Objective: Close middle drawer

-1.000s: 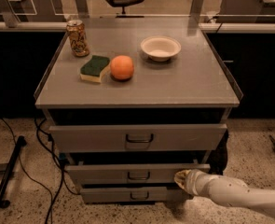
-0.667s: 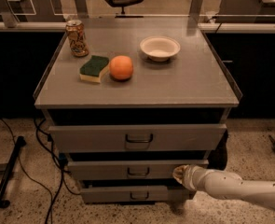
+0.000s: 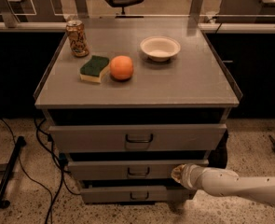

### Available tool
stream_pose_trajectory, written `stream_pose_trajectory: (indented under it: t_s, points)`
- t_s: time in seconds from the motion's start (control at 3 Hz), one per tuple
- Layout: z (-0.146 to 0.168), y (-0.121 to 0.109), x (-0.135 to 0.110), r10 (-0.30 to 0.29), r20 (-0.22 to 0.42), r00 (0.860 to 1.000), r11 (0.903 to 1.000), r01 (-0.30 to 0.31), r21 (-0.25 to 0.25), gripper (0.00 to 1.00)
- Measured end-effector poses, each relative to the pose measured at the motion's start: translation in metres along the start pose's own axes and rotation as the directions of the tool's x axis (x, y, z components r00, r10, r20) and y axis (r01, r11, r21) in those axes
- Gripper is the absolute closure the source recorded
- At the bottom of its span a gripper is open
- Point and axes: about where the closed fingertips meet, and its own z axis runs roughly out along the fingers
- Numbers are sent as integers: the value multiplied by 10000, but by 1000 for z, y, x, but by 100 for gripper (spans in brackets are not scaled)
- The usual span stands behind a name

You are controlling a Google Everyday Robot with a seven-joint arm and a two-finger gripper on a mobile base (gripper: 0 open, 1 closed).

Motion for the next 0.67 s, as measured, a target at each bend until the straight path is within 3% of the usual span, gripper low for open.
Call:
stream_pose_trajectory:
  t_s: [0.33,0.67]
  points:
    - [-1,2,0,0,0,10000,10000,0,0,100]
    - [-13,26,1,-96,-30,9999,9983,94,-573,100]
